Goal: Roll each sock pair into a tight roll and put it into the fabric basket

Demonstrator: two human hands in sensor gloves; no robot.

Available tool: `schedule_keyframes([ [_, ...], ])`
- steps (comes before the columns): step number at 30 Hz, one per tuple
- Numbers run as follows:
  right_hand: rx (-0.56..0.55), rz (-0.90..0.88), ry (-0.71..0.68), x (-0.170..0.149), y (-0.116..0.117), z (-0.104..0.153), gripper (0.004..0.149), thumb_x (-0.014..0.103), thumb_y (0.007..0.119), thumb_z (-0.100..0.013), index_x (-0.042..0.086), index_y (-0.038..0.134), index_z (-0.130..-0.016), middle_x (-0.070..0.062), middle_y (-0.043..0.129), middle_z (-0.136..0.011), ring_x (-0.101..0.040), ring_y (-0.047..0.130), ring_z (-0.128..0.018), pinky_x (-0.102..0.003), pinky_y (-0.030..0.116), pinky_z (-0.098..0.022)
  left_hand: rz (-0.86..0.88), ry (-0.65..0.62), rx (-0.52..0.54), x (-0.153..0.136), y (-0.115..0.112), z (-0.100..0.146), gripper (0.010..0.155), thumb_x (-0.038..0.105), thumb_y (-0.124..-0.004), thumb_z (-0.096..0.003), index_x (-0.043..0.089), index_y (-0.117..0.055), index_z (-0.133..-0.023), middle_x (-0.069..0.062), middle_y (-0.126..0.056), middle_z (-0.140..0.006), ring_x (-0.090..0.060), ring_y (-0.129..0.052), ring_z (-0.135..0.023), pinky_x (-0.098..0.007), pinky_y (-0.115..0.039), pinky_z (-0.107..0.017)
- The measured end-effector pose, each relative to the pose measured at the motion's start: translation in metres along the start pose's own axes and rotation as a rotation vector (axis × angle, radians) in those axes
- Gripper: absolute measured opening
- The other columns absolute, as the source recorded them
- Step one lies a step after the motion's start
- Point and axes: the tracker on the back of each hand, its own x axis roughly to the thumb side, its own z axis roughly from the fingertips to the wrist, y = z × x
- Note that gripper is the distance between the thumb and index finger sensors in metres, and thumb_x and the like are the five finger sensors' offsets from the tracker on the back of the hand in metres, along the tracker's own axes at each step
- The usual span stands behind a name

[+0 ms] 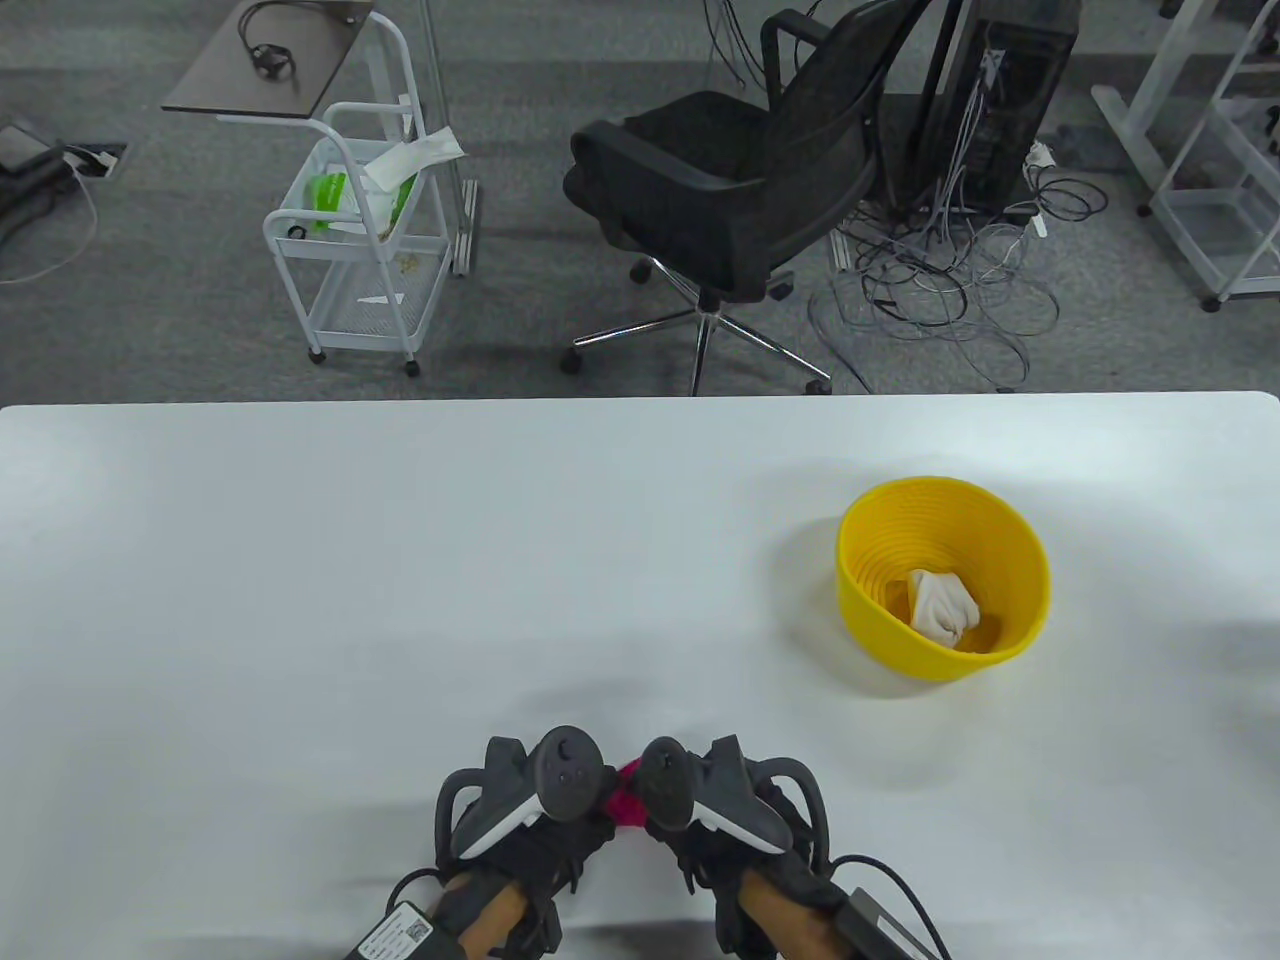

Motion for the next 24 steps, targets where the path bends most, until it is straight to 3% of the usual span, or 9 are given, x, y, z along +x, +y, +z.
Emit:
schedule_keyframes([
  [7,0.003,-0.030,-0.021,-0.003,-0.006,0.004,0.047,0.047,0.078,-0.042,0.041,0.074,-0.089,0.012,0.086,-0.093,-0.018,0.088,-0.086,-0.054,0.068,-0.067,0.070,-0.013,-0.062,-0.004,0.000,-0.001,0.053,0.043,-0.079,-0.0383,0.027,-0.084,-0.088,-0.006,-0.088,-0.080,-0.024,-0.094,-0.058,-0.048,-0.074,-0.051],
  [10,-0.113,0.008,-0.055,0.000,-0.017,0.014,0.045,0.047,0.081,-0.041,0.043,0.079,-0.085,0.015,0.085,-0.094,-0.018,0.086,-0.088,-0.054,0.067,-0.068,0.079,-0.011,-0.068,-0.005,-0.001,-0.001,0.052,0.043,-0.076,-0.0384,0.027,-0.085,-0.087,-0.006,-0.088,-0.080,-0.024,-0.094,-0.058,-0.048,-0.074,-0.050],
  [14,-0.184,-0.012,-0.110,0.006,-0.025,0.023,0.042,0.047,0.084,-0.039,0.043,0.084,-0.081,0.016,0.087,-0.091,-0.017,0.085,-0.089,-0.054,0.066,-0.069,0.073,-0.005,-0.057,-0.005,-0.001,-0.001,0.052,0.044,-0.075,-0.0385,0.027,-0.086,-0.087,-0.006,-0.089,-0.079,-0.024,-0.095,-0.057,-0.048,-0.075,-0.050],
  [24,-0.046,0.008,-0.101,0.009,-0.010,0.015,0.046,0.047,0.081,-0.041,0.042,0.078,-0.086,0.015,0.077,-0.099,-0.020,0.077,-0.095,-0.055,0.062,-0.071,0.066,0.005,-0.006,-0.005,-0.001,0.000,0.054,0.045,-0.074,-0.0389,0.026,-0.083,-0.088,-0.006,-0.090,-0.079,-0.024,-0.096,-0.054,-0.047,-0.076,-0.048],
])
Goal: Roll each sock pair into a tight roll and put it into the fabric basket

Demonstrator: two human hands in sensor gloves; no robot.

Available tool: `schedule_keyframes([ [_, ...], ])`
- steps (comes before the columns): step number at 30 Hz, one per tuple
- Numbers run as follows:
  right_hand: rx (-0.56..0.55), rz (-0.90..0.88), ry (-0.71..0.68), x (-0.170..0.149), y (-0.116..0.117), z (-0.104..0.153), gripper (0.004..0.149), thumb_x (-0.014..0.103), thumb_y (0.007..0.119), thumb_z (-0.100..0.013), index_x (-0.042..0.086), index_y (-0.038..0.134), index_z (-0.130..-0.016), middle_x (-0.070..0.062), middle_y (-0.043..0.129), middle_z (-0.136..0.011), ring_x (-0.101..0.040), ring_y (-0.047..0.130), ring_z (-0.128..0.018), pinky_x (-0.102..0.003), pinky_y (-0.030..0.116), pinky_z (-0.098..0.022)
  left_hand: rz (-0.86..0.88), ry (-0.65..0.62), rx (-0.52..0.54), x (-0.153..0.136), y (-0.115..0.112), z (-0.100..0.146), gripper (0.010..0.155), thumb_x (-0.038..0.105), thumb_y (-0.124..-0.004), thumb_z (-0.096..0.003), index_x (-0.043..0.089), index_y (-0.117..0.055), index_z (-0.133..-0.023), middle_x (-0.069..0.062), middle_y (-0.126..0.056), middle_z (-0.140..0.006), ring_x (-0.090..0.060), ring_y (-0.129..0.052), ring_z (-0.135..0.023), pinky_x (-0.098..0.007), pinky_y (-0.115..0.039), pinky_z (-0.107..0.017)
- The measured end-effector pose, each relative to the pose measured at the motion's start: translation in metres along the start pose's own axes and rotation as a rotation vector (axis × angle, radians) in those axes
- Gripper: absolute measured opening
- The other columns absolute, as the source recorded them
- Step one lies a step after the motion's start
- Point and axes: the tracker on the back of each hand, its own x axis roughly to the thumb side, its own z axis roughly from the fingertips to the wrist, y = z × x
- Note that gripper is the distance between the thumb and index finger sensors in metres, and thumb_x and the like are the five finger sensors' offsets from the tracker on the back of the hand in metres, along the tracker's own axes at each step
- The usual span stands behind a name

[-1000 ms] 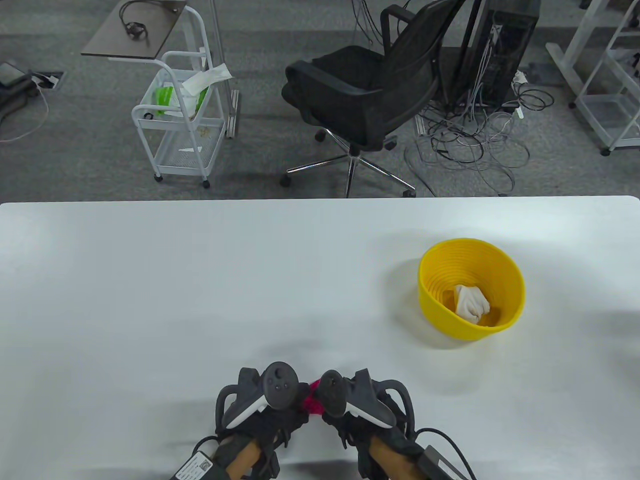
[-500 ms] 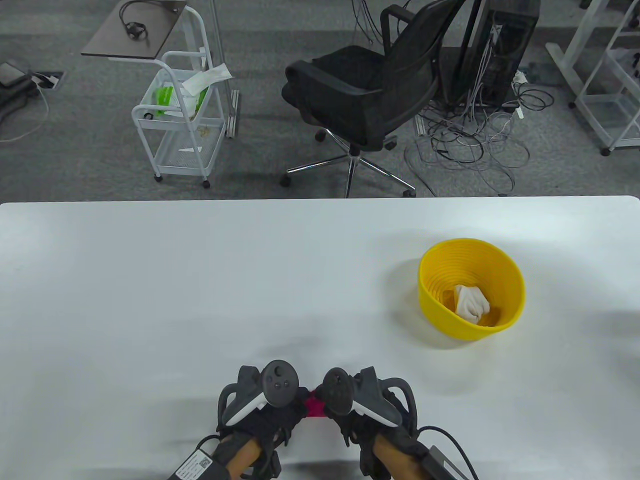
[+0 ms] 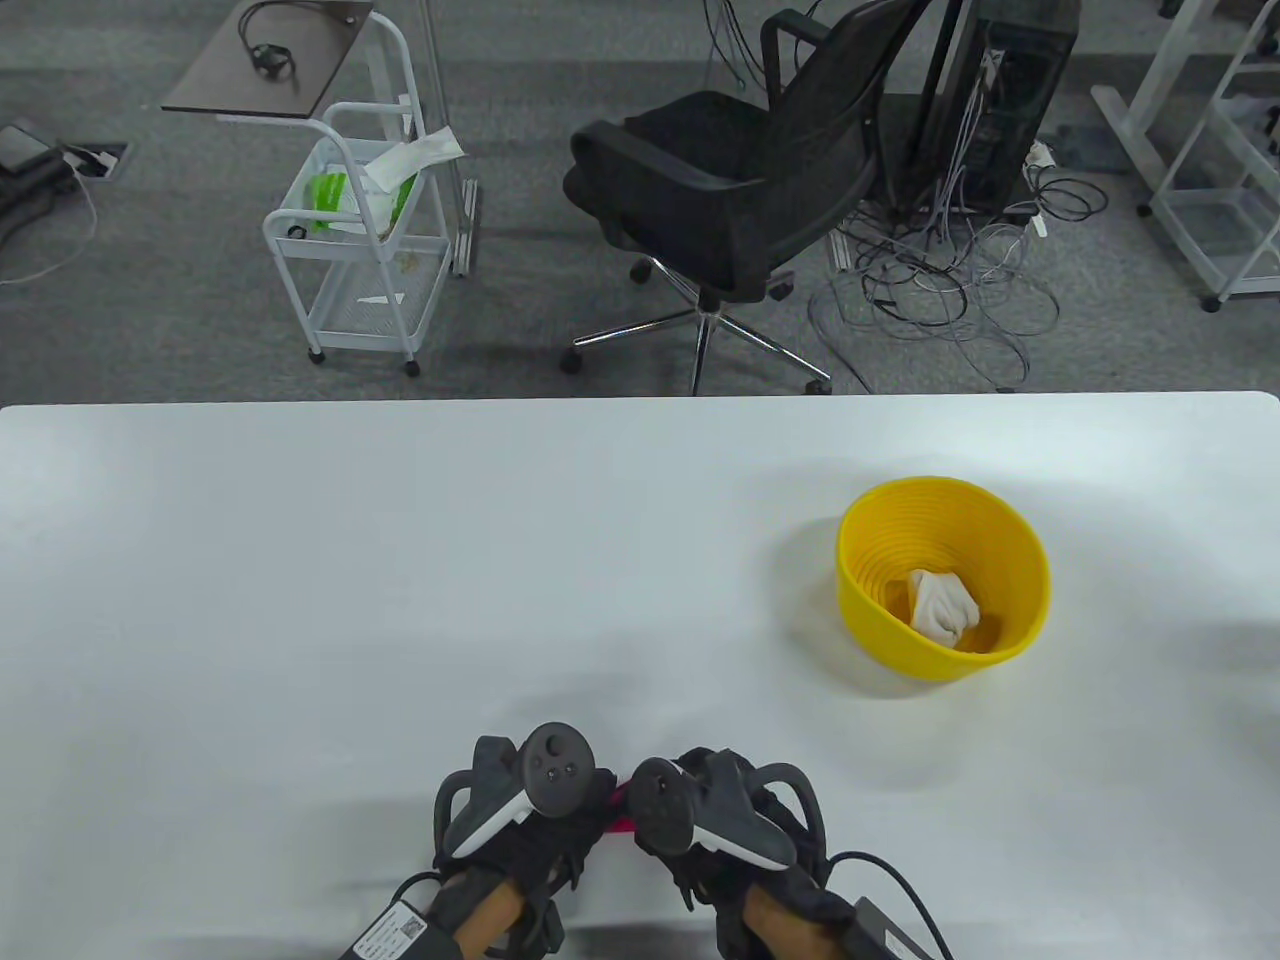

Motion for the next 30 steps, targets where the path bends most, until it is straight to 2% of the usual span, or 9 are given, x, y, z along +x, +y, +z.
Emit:
schedule_keyframes([
  [5,0.013,-0.005,0.026,-0.004,0.004,-0.004,0.049,0.047,0.081,-0.041,0.042,0.073,-0.089,0.015,0.074,-0.102,-0.020,0.077,-0.096,-0.055,0.063,-0.070,0.018,0.019,0.034,-0.002,0.011,0.005,0.059,0.048,-0.077,-0.0377,0.029,-0.076,-0.094,-0.006,-0.085,-0.088,-0.025,-0.095,-0.060,-0.047,-0.076,-0.049],
  [9,0.025,-0.012,0.046,-0.007,0.008,-0.006,0.051,0.046,0.080,-0.042,0.042,0.068,-0.091,0.014,0.071,-0.104,-0.020,0.077,-0.096,-0.055,0.063,-0.070,0.062,0.002,0.072,-0.003,0.020,0.011,0.055,0.046,-0.081,-0.0371,0.035,-0.080,-0.091,-0.006,-0.083,-0.092,-0.025,-0.094,-0.063,-0.047,-0.076,-0.048],
  [13,0.028,0.016,0.068,-0.007,0.013,-0.009,0.055,0.045,0.080,-0.042,0.042,0.062,-0.093,0.014,0.070,-0.105,-0.020,0.077,-0.096,-0.055,0.063,-0.070,0.018,0.007,0.035,-0.004,0.012,0.008,0.055,0.046,-0.083,-0.0363,0.037,-0.081,-0.090,-0.006,-0.083,-0.092,-0.025,-0.094,-0.063,-0.046,-0.076,-0.049],
  [17,0.048,0.038,0.086,-0.007,0.018,-0.012,0.057,0.045,0.076,-0.043,0.042,0.055,-0.096,0.014,0.067,-0.106,-0.020,0.076,-0.096,-0.054,0.063,-0.070,-0.031,0.009,0.047,-0.002,0.006,0.003,0.057,0.046,-0.084,-0.0356,0.037,-0.078,-0.092,-0.005,-0.083,-0.091,-0.025,-0.095,-0.063,-0.046,-0.076,-0.048],
  [21,0.076,0.014,0.081,-0.009,0.018,-0.012,0.058,0.046,0.073,-0.044,0.043,0.053,-0.098,0.011,0.066,-0.107,-0.021,0.074,-0.097,-0.055,0.062,-0.070,-0.038,0.000,0.060,0.000,0.006,0.002,0.054,0.043,-0.085,-0.0361,0.034,-0.081,-0.089,-0.005,-0.086,-0.088,-0.024,-0.096,-0.061,-0.046,-0.077,-0.048],
  [26,0.024,-0.019,0.033,-0.009,0.004,-0.005,0.056,0.048,0.073,-0.043,0.043,0.057,-0.097,0.013,0.064,-0.108,-0.023,0.068,-0.101,-0.056,0.058,-0.072,-0.026,-0.015,0.028,0.000,0.006,0.002,0.052,0.042,-0.085,-0.0362,0.031,-0.084,-0.087,-0.005,-0.089,-0.085,-0.024,-0.097,-0.059,-0.046,-0.077,-0.047],
  [27,-0.024,-0.038,0.011,-0.009,-0.004,-0.001,0.055,0.048,0.075,-0.042,0.043,0.062,-0.095,0.013,0.066,-0.107,-0.023,0.069,-0.101,-0.056,0.058,-0.072,-0.017,-0.021,0.007,0.000,0.005,0.001,0.052,0.042,-0.084,-0.0362,0.031,-0.085,-0.087,-0.005,-0.089,-0.084,-0.024,-0.097,-0.058,-0.046,-0.077,-0.047],
  [30,-0.065,-0.047,-0.028,-0.007,-0.013,0.006,0.048,0.048,0.078,-0.041,0.043,0.074,-0.089,0.014,0.076,-0.102,-0.021,0.073,-0.099,-0.056,0.060,-0.072,-0.005,-0.024,-0.038,0.001,0.004,0.001,0.052,0.042,-0.084,-0.0365,0.030,-0.085,-0.087,-0.005,-0.089,-0.084,-0.024,-0.097,-0.058,-0.046,-0.077,-0.047],
])
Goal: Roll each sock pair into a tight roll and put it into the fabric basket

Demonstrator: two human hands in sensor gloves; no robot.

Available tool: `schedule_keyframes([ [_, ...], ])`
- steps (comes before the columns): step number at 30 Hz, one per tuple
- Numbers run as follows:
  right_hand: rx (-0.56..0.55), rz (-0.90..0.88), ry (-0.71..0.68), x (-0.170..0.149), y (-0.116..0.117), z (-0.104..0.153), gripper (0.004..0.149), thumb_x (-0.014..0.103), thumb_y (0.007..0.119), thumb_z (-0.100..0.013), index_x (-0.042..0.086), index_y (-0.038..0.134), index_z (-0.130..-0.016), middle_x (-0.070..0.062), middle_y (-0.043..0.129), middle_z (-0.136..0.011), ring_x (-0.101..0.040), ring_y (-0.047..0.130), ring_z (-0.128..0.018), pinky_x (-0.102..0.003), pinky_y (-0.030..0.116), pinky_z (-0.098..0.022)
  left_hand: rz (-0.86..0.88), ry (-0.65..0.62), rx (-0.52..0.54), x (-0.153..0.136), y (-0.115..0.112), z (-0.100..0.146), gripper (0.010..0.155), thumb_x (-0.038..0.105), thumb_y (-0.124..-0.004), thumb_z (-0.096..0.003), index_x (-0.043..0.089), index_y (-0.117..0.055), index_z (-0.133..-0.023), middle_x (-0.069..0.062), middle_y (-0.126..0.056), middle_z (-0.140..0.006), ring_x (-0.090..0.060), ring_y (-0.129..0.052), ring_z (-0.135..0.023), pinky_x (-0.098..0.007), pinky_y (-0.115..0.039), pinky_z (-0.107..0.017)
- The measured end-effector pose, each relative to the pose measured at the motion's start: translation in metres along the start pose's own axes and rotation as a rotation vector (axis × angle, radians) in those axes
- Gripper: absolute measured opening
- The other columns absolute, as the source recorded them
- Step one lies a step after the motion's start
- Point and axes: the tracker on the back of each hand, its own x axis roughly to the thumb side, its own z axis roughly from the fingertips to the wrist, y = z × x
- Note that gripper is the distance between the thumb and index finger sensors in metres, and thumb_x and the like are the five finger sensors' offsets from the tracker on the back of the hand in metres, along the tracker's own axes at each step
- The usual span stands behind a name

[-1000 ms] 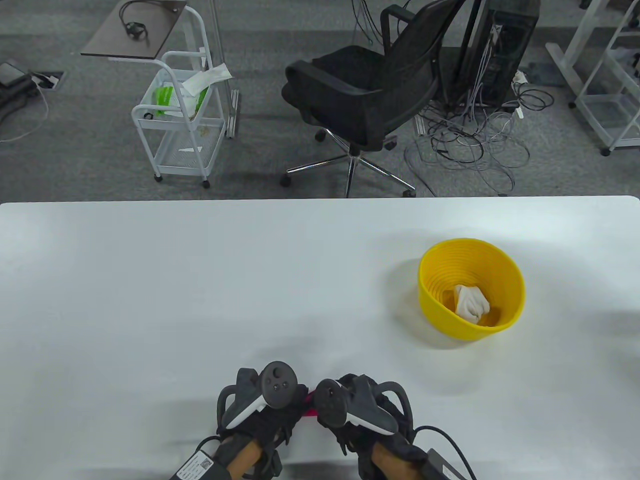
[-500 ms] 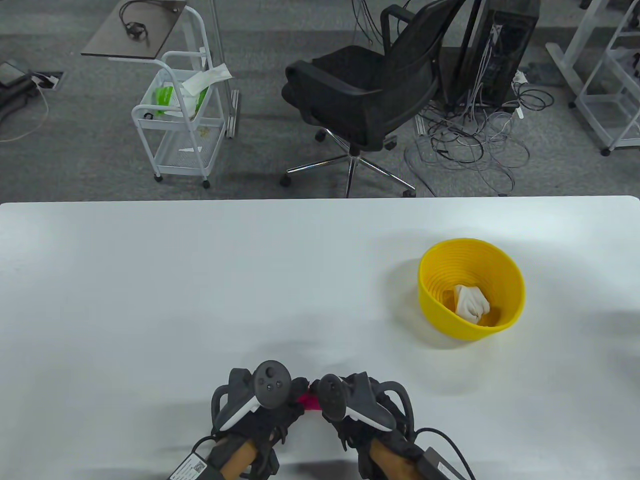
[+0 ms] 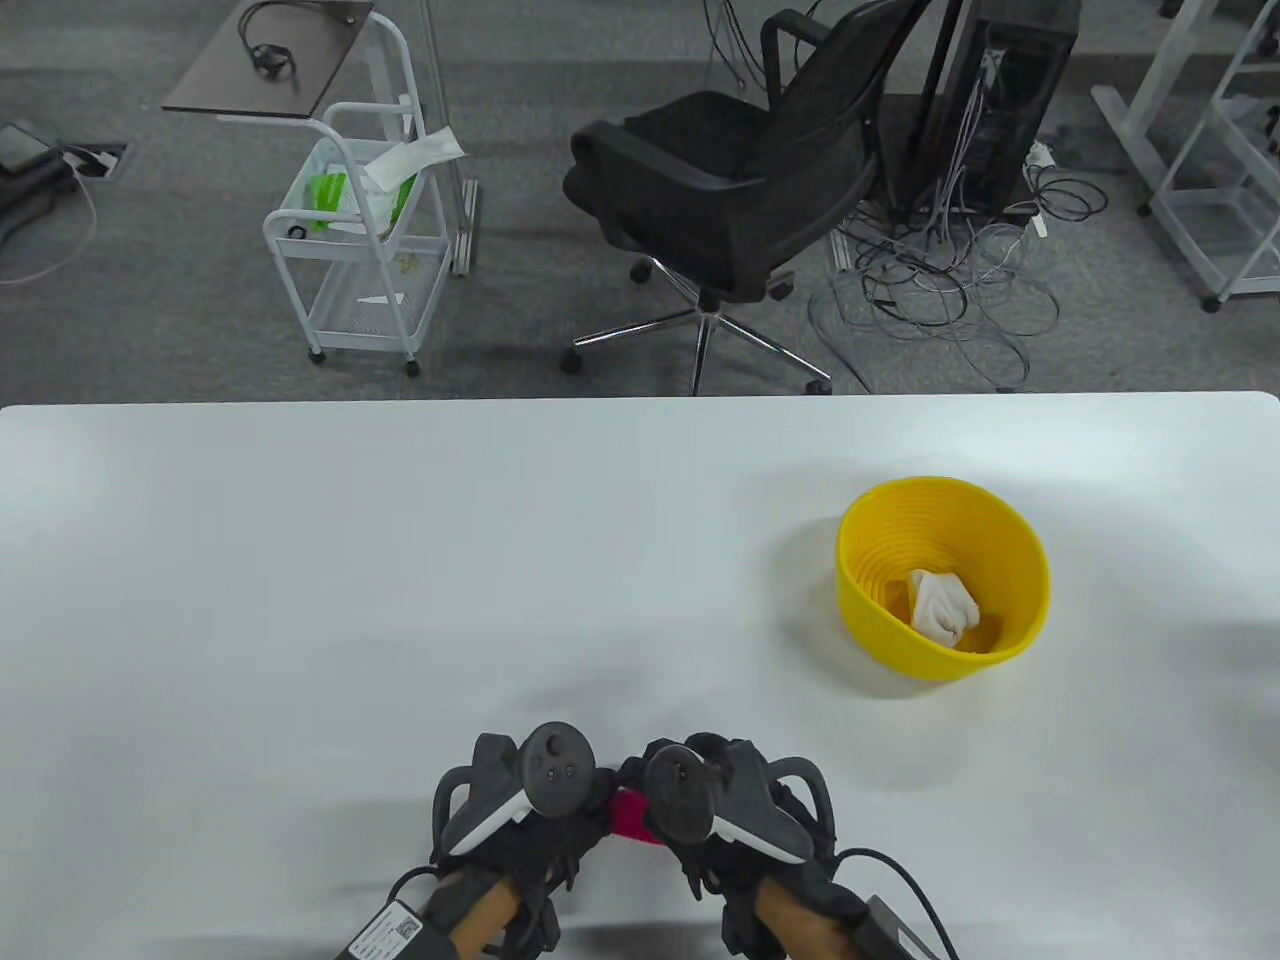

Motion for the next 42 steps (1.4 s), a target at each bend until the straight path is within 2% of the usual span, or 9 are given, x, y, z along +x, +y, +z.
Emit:
schedule_keyframes([
  [7,0.102,0.093,0.025,0.005,0.014,-0.006,0.053,0.048,0.080,-0.041,0.042,0.070,-0.092,0.013,0.071,-0.105,-0.022,0.071,-0.100,-0.057,0.059,-0.072,0.003,-0.013,-0.012,0.000,-0.001,0.000,0.053,0.043,-0.082,-0.0372,0.030,-0.084,-0.088,-0.005,-0.089,-0.084,-0.024,-0.097,-0.057,-0.047,-0.076,-0.048],
  [15,0.191,0.011,0.101,-0.010,0.032,-0.017,0.059,0.045,0.077,-0.042,0.040,0.058,-0.098,0.008,0.069,-0.106,-0.022,0.072,-0.098,-0.055,0.060,-0.071,0.076,-0.053,-0.051,-0.003,0.000,-0.001,0.059,0.045,-0.080,-0.0373,0.030,-0.075,-0.094,-0.006,-0.085,-0.089,-0.025,-0.095,-0.062,-0.048,-0.075,-0.050],
  [18,0.189,-0.008,0.104,-0.010,0.031,-0.019,0.057,0.043,0.075,-0.042,0.036,0.062,-0.097,0.005,0.076,-0.100,-0.020,0.077,-0.093,-0.054,0.063,-0.071,0.084,-0.053,-0.070,-0.006,-0.001,-0.001,0.065,0.045,-0.084,-0.0355,0.031,-0.069,-0.097,-0.005,-0.082,-0.092,-0.024,-0.093,-0.064,-0.047,-0.074,-0.051],
  [26,0.169,-0.107,0.087,-0.015,0.025,-0.018,0.055,0.041,0.077,-0.042,0.032,0.067,-0.095,0.002,0.082,-0.095,-0.021,0.084,-0.085,-0.053,0.067,-0.068,0.143,-0.044,-0.019,-0.009,0.003,0.000,0.059,0.046,-0.079,-0.0372,0.030,-0.074,-0.094,-0.006,-0.085,-0.089,-0.025,-0.094,-0.063,-0.047,-0.074,-0.050],
  [31,0.131,-0.197,0.061,-0.016,0.013,-0.015,0.055,0.041,0.077,-0.041,0.031,0.068,-0.095,0.001,0.084,-0.094,-0.021,0.085,-0.084,-0.053,0.067,-0.068,0.209,-0.054,0.087,-0.013,0.014,0.005,0.059,0.051,-0.078,-0.0364,0.030,-0.079,-0.092,-0.006,-0.086,-0.088,-0.026,-0.095,-0.064,-0.047,-0.075,-0.049],
  [33,0.122,-0.292,0.037,-0.019,0.006,-0.013,0.055,0.041,0.077,-0.041,0.031,0.068,-0.095,0.002,0.084,-0.094,-0.020,0.085,-0.085,-0.053,0.067,-0.068,0.249,-0.076,0.123,-0.016,0.018,0.007,0.066,0.057,-0.076,-0.0351,0.033,-0.070,-0.096,-0.005,-0.081,-0.093,-0.026,-0.092,-0.068,-0.048,-0.074,-0.050],
  [36,0.151,-0.442,0.015,-0.025,0.004,-0.013,0.055,0.040,0.078,-0.042,0.031,0.069,-0.095,0.002,0.083,-0.094,-0.021,0.084,-0.085,-0.053,0.066,-0.069,0.334,-0.098,0.087,-0.021,0.019,0.006,0.072,0.065,-0.071,-0.0345,0.039,-0.059,-0.101,-0.006,-0.074,-0.100,-0.027,-0.090,-0.073,-0.048,-0.073,-0.052],
  [39,0.175,-0.525,0.017,-0.030,0.006,-0.015,0.055,0.041,0.077,-0.042,0.032,0.067,-0.095,0.002,0.082,-0.096,-0.021,0.083,-0.087,-0.054,0.065,-0.070,0.479,-0.129,0.062,-0.023,0.020,0.005,0.063,0.057,-0.074,-0.0375,0.033,-0.070,-0.096,-0.007,-0.091,-0.085,-0.026,-0.100,-0.057,-0.047,-0.078,-0.045],
  [42,0.113,-0.465,0.049,-0.029,0.005,-0.013,0.055,0.046,0.074,-0.043,0.037,0.063,-0.097,0.003,0.078,-0.100,-0.021,0.080,-0.092,-0.054,0.064,-0.070,0.457,-0.094,0.109,-0.020,0.021,0.007,0.057,0.052,-0.075,-0.0382,0.031,-0.075,-0.091,-0.007,-0.092,-0.080,-0.024,-0.100,-0.052,-0.046,-0.079,-0.043],
])
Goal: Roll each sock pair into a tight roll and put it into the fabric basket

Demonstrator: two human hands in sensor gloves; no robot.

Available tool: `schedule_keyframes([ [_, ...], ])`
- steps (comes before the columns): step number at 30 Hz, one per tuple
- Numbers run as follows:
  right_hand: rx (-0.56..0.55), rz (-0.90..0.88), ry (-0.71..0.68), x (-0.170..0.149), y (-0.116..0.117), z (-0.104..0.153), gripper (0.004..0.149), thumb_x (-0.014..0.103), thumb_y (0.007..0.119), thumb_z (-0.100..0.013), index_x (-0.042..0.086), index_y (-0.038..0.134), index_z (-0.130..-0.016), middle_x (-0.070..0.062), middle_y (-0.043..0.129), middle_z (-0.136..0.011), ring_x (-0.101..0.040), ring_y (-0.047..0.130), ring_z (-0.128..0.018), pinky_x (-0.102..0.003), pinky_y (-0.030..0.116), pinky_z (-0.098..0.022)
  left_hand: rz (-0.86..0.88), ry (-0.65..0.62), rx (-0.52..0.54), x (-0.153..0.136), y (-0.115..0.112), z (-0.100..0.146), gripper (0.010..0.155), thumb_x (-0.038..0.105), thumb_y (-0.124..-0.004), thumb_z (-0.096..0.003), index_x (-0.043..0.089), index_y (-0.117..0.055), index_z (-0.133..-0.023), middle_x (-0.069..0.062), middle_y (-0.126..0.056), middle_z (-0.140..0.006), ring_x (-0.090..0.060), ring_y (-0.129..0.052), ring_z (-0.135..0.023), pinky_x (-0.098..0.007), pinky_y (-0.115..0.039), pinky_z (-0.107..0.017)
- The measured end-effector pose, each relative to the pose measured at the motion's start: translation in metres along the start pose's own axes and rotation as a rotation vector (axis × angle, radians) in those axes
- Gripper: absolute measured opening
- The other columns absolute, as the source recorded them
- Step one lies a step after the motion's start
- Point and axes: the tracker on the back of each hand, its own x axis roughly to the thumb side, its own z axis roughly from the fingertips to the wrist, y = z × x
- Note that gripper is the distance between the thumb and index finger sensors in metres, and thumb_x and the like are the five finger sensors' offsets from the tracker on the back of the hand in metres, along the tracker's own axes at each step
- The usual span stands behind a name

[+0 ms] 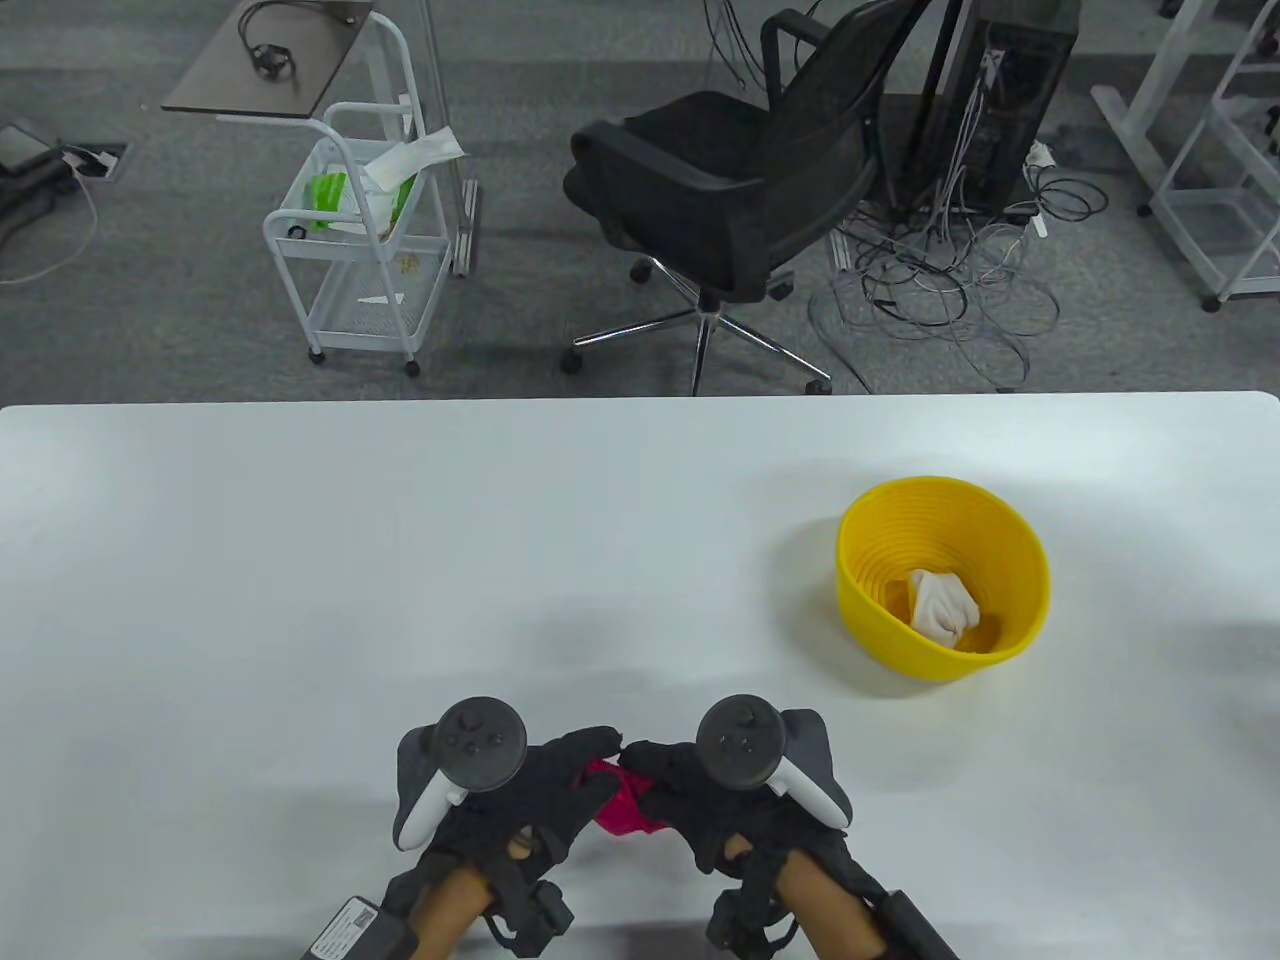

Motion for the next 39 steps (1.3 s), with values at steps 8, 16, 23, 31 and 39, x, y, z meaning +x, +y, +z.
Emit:
schedule_keyframes([
  [8,-0.172,0.140,-0.044,0.013,-0.004,0.012,0.061,0.062,0.071,-0.038,0.035,0.073,-0.093,0.003,0.082,-0.097,-0.023,0.082,-0.090,-0.056,0.065,-0.068,-0.096,0.040,0.120,0.007,0.002,0.005,0.055,0.053,-0.077,-0.0372,0.030,-0.081,-0.087,-0.006,-0.097,-0.071,-0.022,-0.102,-0.043,-0.045,-0.081,-0.040],
  [16,-0.275,0.366,0.020,0.029,0.011,0.010,0.046,0.051,0.078,-0.041,0.031,0.086,-0.082,0.004,0.097,-0.081,-0.018,0.097,-0.074,-0.052,0.074,-0.062,-0.218,-0.023,0.128,0.018,-0.005,0.008,0.053,0.051,-0.079,-0.0369,0.030,-0.082,-0.086,-0.008,-0.095,-0.073,-0.024,-0.100,-0.046,-0.047,-0.079,-0.043],
  [23,-0.323,0.284,0.124,0.021,-0.005,0.011,0.044,0.051,0.085,-0.039,0.025,0.094,-0.073,0.002,0.105,-0.068,-0.018,0.103,-0.061,-0.052,0.077,-0.057,-0.420,-0.053,0.172,0.035,-0.012,0.010,0.049,0.048,-0.077,-0.0388,0.033,-0.083,-0.085,-0.008,-0.094,-0.076,-0.024,-0.100,-0.047,-0.047,-0.079,-0.043],
  [31,-0.138,0.153,0.141,0.021,0.010,0.006,0.066,0.055,0.075,-0.043,0.029,0.059,-0.101,-0.003,0.076,-0.102,-0.026,0.086,-0.088,-0.060,0.063,-0.067,-0.449,-0.103,0.266,0.048,-0.009,0.019,0.044,0.044,-0.075,-0.0402,0.035,-0.087,-0.082,-0.009,-0.098,-0.075,-0.023,-0.104,-0.041,-0.046,-0.082,-0.038],
  [39,0.012,-0.049,0.292,0.002,0.013,-0.001,0.061,0.041,0.068,-0.048,0.024,0.051,-0.103,-0.006,0.074,-0.102,-0.027,0.089,-0.085,-0.057,0.072,-0.062,-0.404,-0.237,0.357,0.066,0.000,0.033,0.041,0.041,-0.077,-0.0397,0.034,-0.091,-0.078,-0.010,-0.104,-0.071,-0.022,-0.108,-0.034,-0.045,-0.087,-0.032],
])
